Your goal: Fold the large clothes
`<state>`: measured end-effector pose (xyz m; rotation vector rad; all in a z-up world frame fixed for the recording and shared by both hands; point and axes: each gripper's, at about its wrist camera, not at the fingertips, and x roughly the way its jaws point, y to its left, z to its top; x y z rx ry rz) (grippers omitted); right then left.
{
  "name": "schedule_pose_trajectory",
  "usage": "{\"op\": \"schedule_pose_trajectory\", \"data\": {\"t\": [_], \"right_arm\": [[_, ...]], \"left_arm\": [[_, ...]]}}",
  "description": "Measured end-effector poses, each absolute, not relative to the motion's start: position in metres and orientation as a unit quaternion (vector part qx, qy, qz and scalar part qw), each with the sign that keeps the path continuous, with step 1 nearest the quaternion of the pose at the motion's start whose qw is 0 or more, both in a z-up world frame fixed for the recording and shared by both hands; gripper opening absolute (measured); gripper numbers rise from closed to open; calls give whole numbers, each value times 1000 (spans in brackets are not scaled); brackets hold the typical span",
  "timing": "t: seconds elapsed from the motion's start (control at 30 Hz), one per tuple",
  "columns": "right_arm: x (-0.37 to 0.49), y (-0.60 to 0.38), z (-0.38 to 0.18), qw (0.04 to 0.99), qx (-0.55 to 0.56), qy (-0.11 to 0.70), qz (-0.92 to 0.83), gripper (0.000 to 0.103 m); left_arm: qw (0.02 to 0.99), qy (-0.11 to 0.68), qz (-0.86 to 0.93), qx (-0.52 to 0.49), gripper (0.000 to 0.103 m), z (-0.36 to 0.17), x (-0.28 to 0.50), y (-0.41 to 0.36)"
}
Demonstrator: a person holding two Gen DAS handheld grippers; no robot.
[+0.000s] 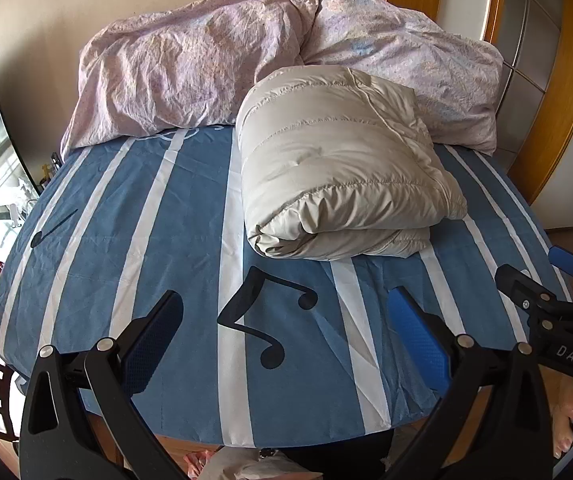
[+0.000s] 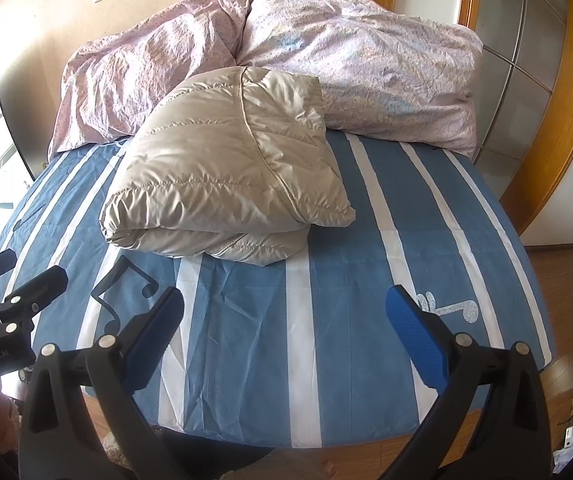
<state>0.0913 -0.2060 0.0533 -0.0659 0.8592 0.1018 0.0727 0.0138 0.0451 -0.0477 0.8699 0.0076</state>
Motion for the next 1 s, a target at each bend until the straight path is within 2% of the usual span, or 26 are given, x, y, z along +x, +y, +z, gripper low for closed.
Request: {"op": "schedule_pose_trajectory", "data": {"t": [1.0], "right_arm": [[94,-207,49,907,-31,418,49,101]], "left_arm": [[905,425,-3,-29,102,44,74,17]]}}
